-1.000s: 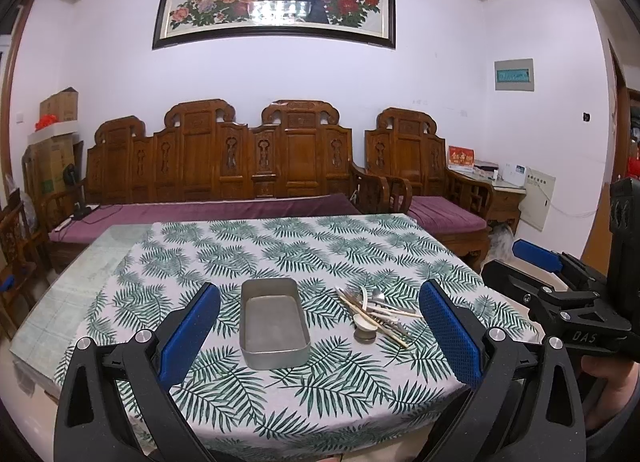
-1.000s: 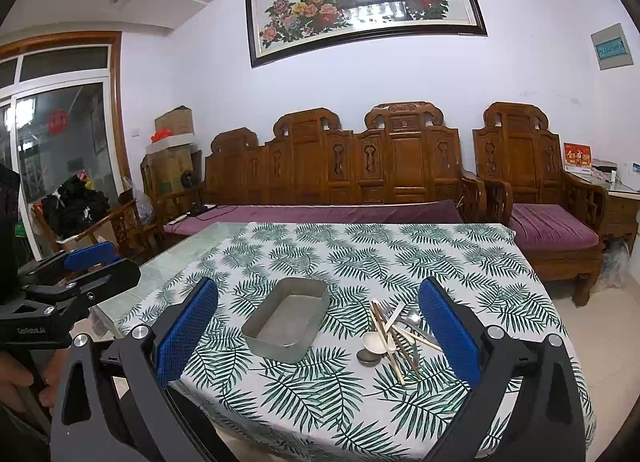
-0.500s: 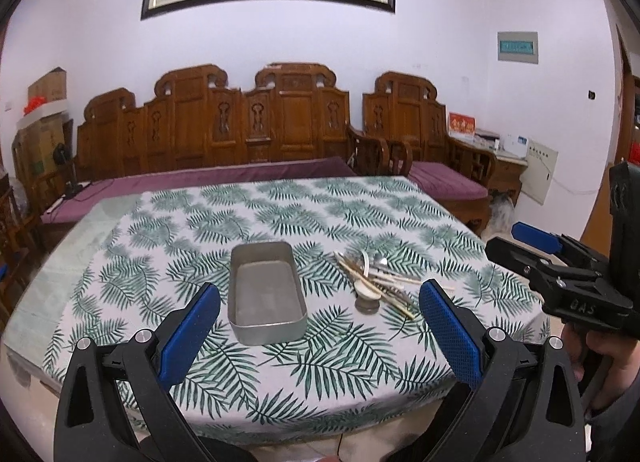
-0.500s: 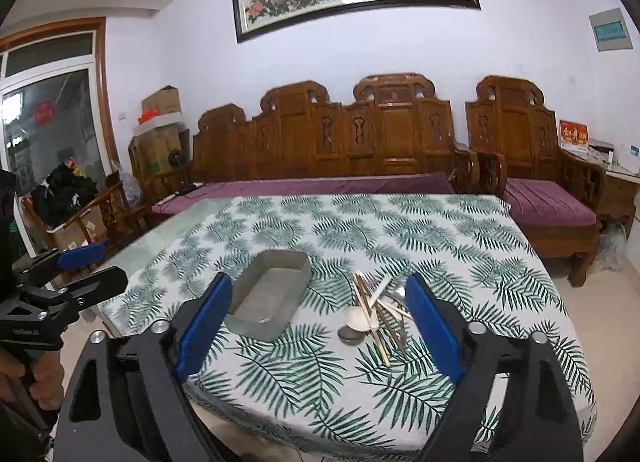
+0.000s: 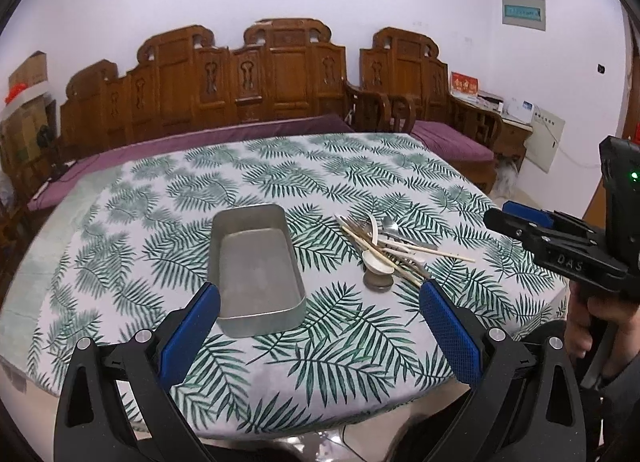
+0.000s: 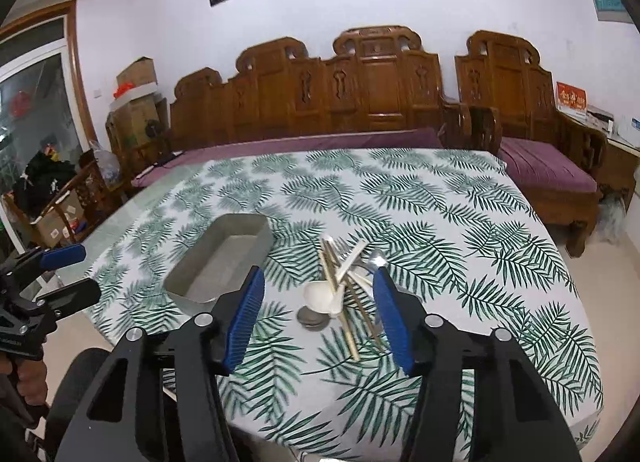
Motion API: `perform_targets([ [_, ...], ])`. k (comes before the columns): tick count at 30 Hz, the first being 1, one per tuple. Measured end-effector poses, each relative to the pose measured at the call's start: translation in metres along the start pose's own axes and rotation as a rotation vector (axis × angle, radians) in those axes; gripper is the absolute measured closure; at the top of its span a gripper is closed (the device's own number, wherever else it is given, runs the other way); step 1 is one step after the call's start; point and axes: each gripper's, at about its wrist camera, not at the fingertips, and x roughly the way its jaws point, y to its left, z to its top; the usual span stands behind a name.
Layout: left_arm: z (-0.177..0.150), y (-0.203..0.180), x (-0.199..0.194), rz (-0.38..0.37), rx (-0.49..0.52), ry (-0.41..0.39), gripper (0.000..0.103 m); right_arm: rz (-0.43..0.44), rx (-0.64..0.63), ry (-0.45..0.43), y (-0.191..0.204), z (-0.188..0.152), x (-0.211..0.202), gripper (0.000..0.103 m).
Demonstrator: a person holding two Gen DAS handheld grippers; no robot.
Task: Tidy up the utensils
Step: 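Lower the right gripper onto the utensil pile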
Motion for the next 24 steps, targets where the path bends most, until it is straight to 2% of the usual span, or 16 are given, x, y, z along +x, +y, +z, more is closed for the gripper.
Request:
perform_targets([
  [3, 0.003, 0.001, 0.018, -0.008, 0.005, 0.022, 0.008, -0.001, 0.007, 0.033, -0.011, 0.001, 0.022, 0.052],
  [8, 0.004, 0.008, 0.041, -0.017, -0.012, 0.056, 0.016, 0.002, 0.001, 0.111, -0.023, -0.001, 0.061, 0.063],
  [14, -0.003, 0.011, 0.061, -0.024, -0.03, 0.091, 0.026, 0.048, -0.008, 0.211, -0.027, -0.013, 0.106, 0.075],
  [24, -0.015, 0.007, 0.077, -0.023, -0.026, 0.135, 0.026, 0.066, -0.049, 0.284, -0.024, -0.024, 0.15, 0.075],
])
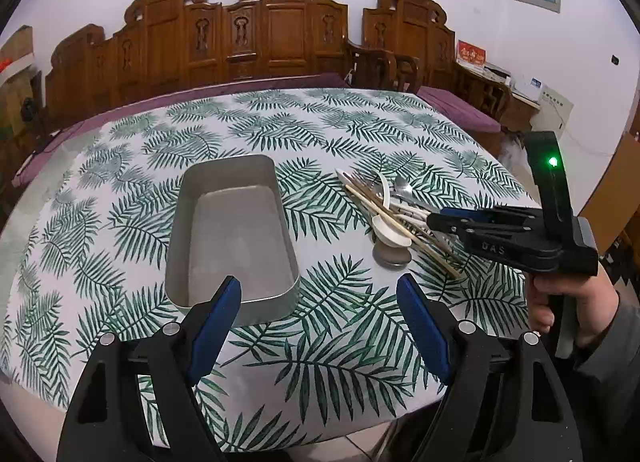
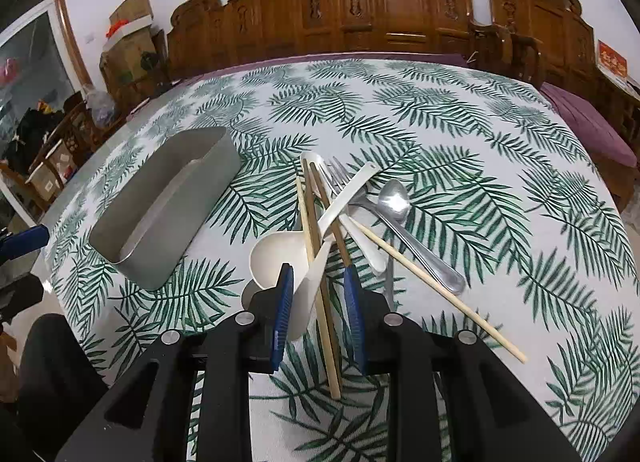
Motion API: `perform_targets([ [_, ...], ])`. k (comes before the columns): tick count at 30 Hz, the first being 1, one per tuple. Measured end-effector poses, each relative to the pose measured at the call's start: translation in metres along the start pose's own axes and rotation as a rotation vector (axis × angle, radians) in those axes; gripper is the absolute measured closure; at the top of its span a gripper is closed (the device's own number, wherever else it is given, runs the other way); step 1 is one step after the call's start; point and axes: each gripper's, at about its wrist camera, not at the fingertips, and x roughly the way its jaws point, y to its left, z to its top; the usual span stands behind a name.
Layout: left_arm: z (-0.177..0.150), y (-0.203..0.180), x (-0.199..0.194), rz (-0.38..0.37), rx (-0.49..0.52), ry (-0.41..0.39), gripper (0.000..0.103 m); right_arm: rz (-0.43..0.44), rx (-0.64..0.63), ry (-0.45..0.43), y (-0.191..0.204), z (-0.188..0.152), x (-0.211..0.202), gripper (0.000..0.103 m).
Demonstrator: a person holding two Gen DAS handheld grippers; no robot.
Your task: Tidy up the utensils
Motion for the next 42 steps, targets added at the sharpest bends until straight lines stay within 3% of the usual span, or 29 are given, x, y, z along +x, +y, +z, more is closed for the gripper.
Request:
perform_targets([
  [6, -0.003, -0.004, 0.008, 0.003, 0.006, 0.018, 0.026, 0.0, -0.018, 0.046, 0.003, 0.002, 0.02, 0.076],
  [8, -0.003, -0.006, 0.009, 0.007, 0.013, 0.021, 0.026, 0.002, -0.017, 0.05, 0.002, 0.002, 0.022, 0.085],
  [10, -0.003, -0.007, 0.009, 0.011, 0.017, 0.022, 0.026, -0.005, -0.014, 0.025, 0.0, 0.003, 0.017, 0.089],
  [30, 0.011, -0.027, 0.032, 0.041, 0.051, 0.053, 0.026, -0.014, 0.07, -0.222, -0.045, 0.022, -0.047, 0.089],
  [39, 0.023, -0.053, 0.065, -0.01, 0.044, 0.094, 0.027, -0.045, 0.096, -0.165, -0.069, 0.003, -0.055, 0.089],
  [42, 0.027, -0.069, 0.079, -0.017, 0.054, 0.111, 0.034, -0.052, 0.107, -0.13, -0.075, -0.002, -0.05, 0.089],
])
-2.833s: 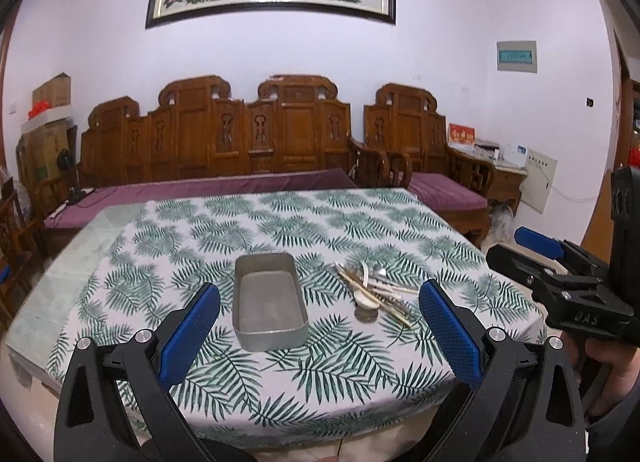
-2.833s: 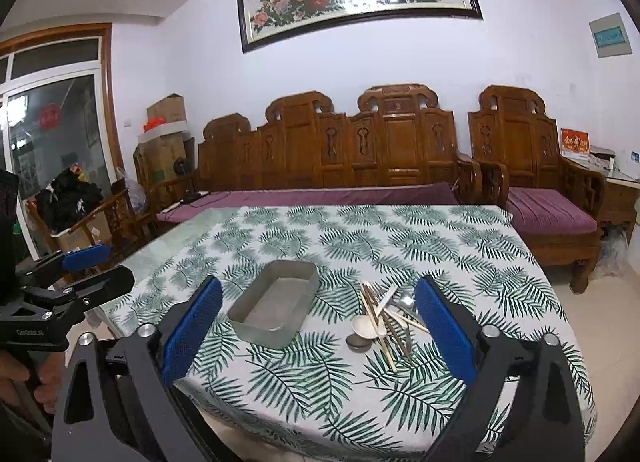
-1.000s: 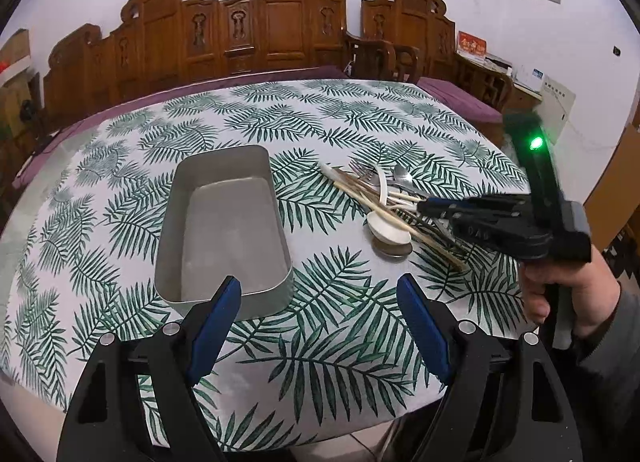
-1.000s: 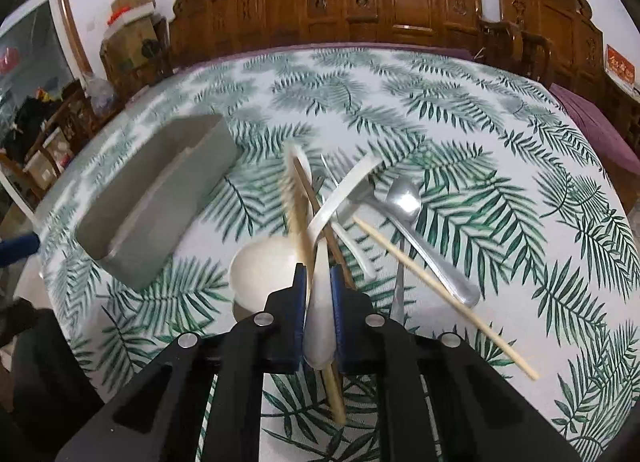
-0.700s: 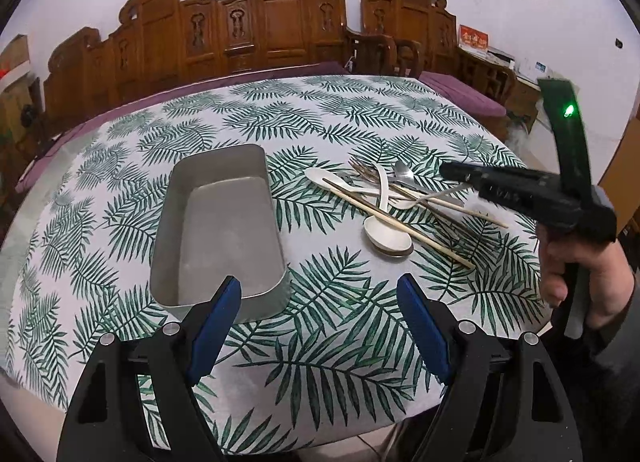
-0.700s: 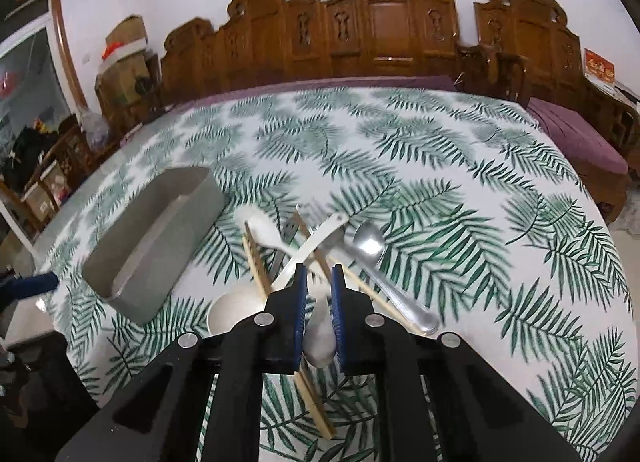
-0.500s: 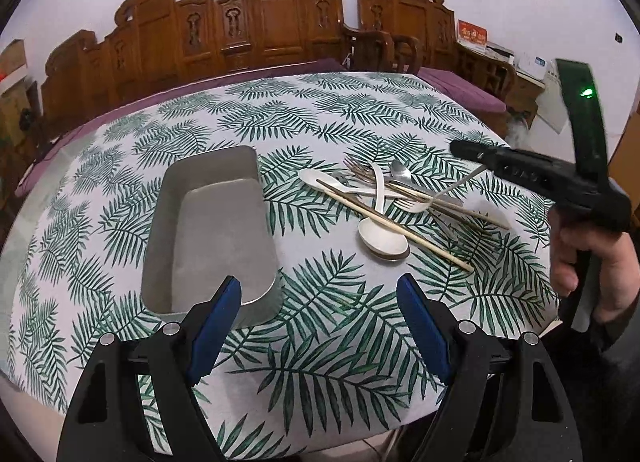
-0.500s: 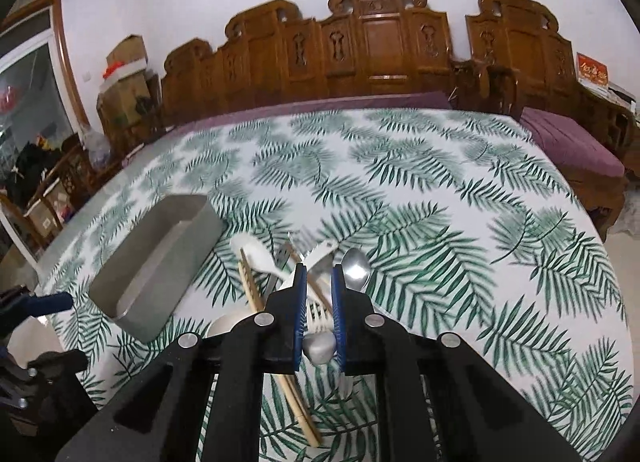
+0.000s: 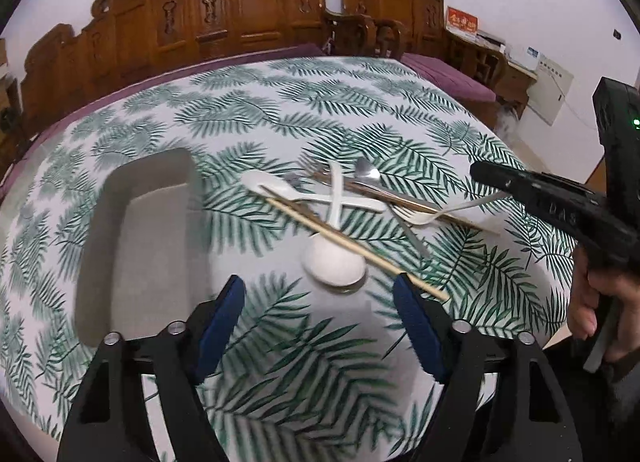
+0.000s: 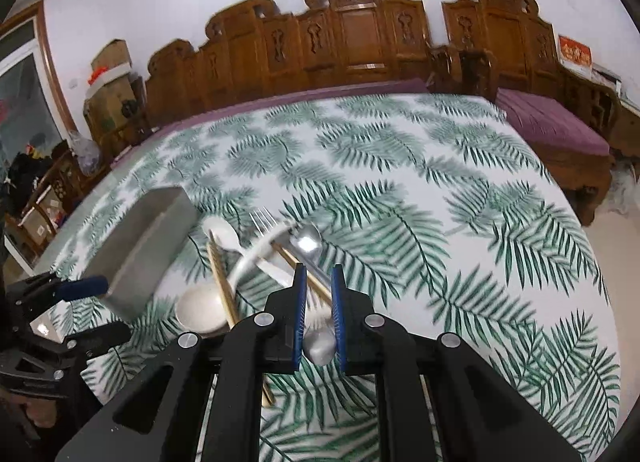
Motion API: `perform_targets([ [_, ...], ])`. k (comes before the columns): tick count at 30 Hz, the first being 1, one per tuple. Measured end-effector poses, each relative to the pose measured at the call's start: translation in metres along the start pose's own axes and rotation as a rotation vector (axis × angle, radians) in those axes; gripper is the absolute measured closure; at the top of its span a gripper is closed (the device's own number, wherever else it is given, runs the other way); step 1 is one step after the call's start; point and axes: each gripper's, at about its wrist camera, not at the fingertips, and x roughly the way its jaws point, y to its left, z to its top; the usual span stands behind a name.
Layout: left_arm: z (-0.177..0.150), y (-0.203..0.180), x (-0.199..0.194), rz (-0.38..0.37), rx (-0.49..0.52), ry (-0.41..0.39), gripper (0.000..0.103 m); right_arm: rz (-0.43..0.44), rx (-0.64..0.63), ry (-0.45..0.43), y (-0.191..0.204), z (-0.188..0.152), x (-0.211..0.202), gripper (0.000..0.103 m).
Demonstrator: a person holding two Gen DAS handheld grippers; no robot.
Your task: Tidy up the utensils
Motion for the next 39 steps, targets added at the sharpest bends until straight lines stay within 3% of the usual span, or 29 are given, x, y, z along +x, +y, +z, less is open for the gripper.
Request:
perform_targets([
  [12, 0.002, -0.044, 0.049, -0.032, -0.084, 0.085, 0.057, 0.025, 0.059, 0.012, -0.014, -0.002, 0.005, 0.089],
  [24, -0.005, -0.044, 0.076, -0.057, -0.219, 0.163, 0.073, 0.03, 0.069, 0.013, -0.013, -0.003, 0.007, 0.089],
  [30, -0.009, -0.037, 0.07, -0.1, -0.244, 0.182, 0.098, 0.029, 0.061, 0.015, -0.012, -0.003, 0.008, 0.089],
  [35, -0.014, -0.029, 0.071, -0.079, -0.252, 0.209, 0.1, 0.027, 0.052, 0.019, -0.007, -0.004, 0.01, 0.089],
  [39, -0.01, -0.029, 0.063, -0.11, -0.264, 0.187, 0.1, 0.025, 0.048, 0.024, -0.005, -0.005, 0.01, 0.089],
])
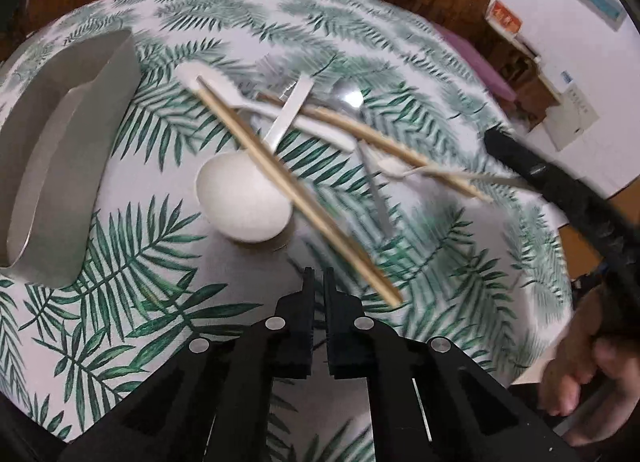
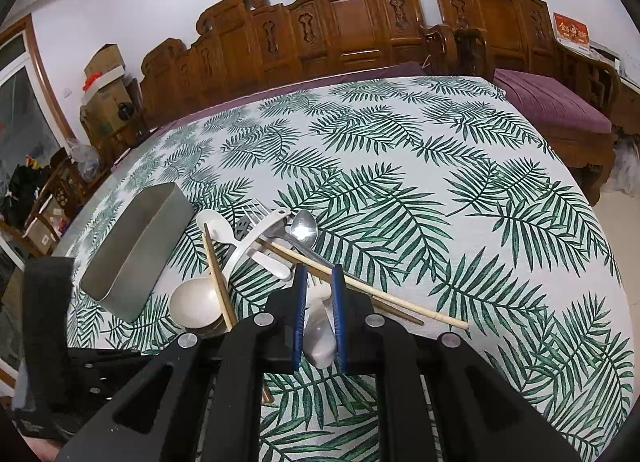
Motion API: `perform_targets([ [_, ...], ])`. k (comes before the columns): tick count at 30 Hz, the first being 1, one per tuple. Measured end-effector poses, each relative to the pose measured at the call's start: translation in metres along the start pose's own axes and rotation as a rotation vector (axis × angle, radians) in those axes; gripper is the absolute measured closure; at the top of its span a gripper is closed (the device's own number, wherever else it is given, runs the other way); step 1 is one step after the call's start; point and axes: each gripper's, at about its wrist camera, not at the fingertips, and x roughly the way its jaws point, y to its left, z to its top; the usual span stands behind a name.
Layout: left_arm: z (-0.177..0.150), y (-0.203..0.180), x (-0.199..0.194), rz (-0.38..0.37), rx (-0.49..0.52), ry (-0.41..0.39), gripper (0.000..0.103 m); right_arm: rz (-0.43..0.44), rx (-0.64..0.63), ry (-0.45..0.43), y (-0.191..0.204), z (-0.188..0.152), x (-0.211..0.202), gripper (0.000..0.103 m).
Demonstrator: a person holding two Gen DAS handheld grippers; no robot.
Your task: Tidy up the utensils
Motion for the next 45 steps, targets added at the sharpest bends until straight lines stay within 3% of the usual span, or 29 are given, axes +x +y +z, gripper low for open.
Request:
perform_targets([
  [3, 0.002, -0.006, -0.006, -0.026, 0.003, -0.021, 0.095, 0.0, 0.006, -0.001, -0.001, 0.001, 0.0, 0.089],
  [7, 0.008, -0.014, 0.006, 0.002, 0.013, -0.012, 0.082, 0.001, 0.004, -0.002, -0.002, 0.001, 0.0, 0.089],
  [10, 0.012, -0.009, 0.018, -0.01, -0.02, 0.003, 0.08, 0.001, 0.005, -0.002, -0.003, 0.001, -0.001, 0.089],
  [13, 0.015, -0.007, 0.02, -0.013, -0.032, -0.013, 0.08, 0.0, 0.002, -0.003, -0.003, 0.001, 0.0, 0.089],
  [19, 0.014, -0.005, 0.019, -0.042, -0.049, -0.016, 0.098, 0.0, -0.001, -0.004, -0.002, 0.002, 0.0, 0.089],
  [26, 0.008, 0.001, 0.009, -0.045, -0.059, -0.006, 0.099, 0.0, -0.002, -0.005, -0.001, 0.002, 0.0, 0.089],
  [34, 0.009, 0.016, -0.018, -0.033, -0.032, -0.036, 0.099, 0.056, 0.009, -0.12, 0.008, 0.013, -0.025, 0.089],
  [45, 0.019, 0.051, -0.059, -0.031, 0.025, -0.074, 0.099, 0.07, -0.047, -0.144, 0.036, 0.021, -0.037, 0.089],
])
